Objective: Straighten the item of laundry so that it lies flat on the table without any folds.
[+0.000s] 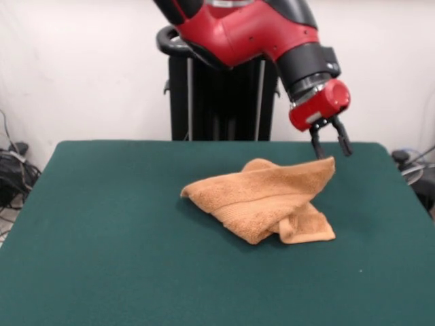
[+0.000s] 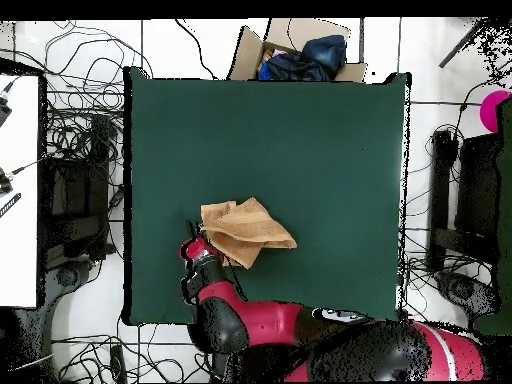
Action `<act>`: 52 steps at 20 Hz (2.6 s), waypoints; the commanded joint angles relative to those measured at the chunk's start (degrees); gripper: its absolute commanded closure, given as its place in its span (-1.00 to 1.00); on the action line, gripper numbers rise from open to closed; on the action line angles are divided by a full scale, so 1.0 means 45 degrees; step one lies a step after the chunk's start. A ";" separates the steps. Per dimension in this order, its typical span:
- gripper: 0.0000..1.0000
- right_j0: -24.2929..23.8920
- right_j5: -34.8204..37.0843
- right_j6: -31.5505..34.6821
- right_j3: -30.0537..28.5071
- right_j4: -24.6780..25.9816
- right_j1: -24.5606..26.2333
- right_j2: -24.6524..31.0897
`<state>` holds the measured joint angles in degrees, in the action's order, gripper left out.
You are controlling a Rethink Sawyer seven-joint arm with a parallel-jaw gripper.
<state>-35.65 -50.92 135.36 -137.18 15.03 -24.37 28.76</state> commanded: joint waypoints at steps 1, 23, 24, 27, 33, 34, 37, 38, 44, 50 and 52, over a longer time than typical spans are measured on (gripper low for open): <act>-1.00 0.0697 0.1222 0.2278 0.0981 -0.1075 0.0292 -0.0149; -1.00 0.3192 0.1291 0.0922 0.2985 -0.1059 0.1624 -0.3847; -1.00 0.3194 0.1148 0.1042 0.3000 -0.0995 0.1649 -0.3848; -1.00 0.2991 0.0657 0.1548 0.3113 -0.0608 0.1878 -0.3613; -1.00 0.2023 0.0607 0.2668 0.3088 0.0356 0.2296 -0.2367; -1.00 0.1871 0.0707 0.2761 0.3082 0.0452 0.2328 -0.2204; -1.00 0.1637 0.0925 0.2703 0.3110 0.0537 0.2352 -0.2056; -1.00 0.1573 0.0975 0.2673 0.3135 0.0569 0.2369 -0.2024; -1.00 0.1184 0.1149 0.2654 0.3149 0.0720 0.2433 -0.1705; -1.00 0.1062 0.1182 0.2645 0.3147 0.0729 0.2548 -0.1529; -1.00 0.1062 0.1113 0.2615 0.3072 0.0806 0.2542 -0.1455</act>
<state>-30.61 -50.93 135.36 -130.11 18.75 -15.03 15.89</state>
